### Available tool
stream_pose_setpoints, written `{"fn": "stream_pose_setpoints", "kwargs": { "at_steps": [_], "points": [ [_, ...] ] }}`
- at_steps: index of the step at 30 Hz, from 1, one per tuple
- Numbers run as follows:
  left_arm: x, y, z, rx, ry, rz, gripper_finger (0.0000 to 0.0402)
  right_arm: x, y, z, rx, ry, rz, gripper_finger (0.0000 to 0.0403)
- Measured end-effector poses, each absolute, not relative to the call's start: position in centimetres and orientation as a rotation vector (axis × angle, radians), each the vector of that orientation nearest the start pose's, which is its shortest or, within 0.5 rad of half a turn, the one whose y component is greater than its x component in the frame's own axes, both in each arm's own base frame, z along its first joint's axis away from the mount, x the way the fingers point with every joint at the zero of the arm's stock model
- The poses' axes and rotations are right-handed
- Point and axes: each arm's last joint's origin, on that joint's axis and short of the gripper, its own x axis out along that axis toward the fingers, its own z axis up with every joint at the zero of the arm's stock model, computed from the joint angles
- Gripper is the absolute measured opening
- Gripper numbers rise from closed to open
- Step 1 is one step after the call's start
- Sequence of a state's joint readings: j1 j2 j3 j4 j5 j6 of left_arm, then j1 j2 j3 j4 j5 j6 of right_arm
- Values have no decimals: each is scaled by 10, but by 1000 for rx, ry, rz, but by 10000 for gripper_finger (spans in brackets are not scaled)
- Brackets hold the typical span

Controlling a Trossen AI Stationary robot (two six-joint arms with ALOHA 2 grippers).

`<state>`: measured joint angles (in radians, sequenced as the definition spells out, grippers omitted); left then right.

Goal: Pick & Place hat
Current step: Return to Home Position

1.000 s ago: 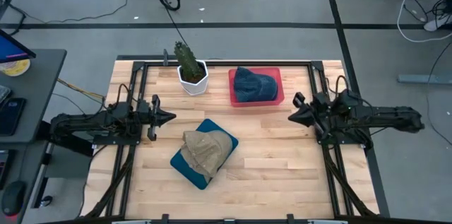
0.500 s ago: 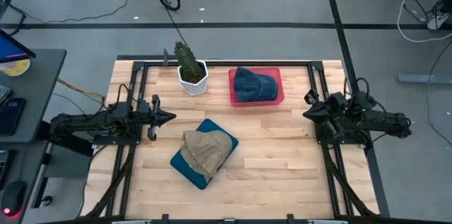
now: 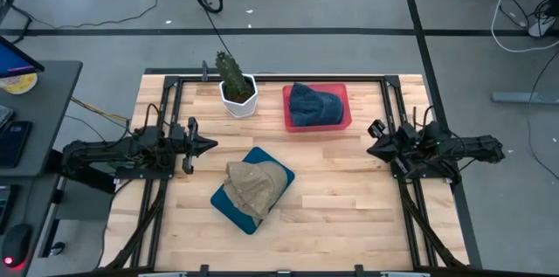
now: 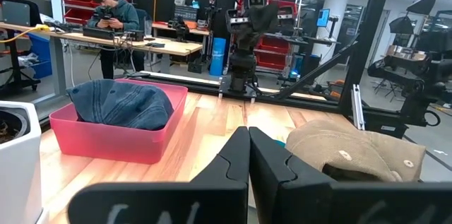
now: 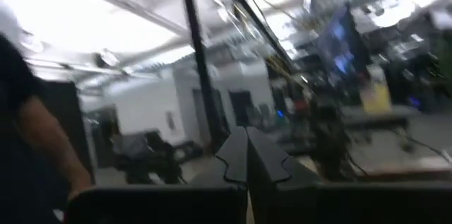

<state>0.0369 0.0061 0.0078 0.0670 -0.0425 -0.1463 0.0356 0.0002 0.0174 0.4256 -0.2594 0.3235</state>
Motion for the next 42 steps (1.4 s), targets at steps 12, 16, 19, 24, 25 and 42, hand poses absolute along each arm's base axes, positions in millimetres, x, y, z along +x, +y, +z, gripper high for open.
{"fn": "stream_pose_setpoints", "kwargs": {
  "at_steps": [12,16,19,24,25,42],
  "points": [
    [97,5,172,-146,-74,75,3,94,11,187,251,-163,314,18],
    [97,5,172,-146,-75,75,3,95,11,176,196,-64,300,9],
    [97,5,172,-146,-74,75,3,96,11,173,177,-29,300,3],
    [97,5,172,-146,-75,75,3,99,11,170,143,3,288,16],
    [97,5,172,-146,-74,75,3,99,11,169,125,10,285,17],
    [97,5,172,-146,-74,75,3,96,8,174,-49,61,169,1]
  ]
}}
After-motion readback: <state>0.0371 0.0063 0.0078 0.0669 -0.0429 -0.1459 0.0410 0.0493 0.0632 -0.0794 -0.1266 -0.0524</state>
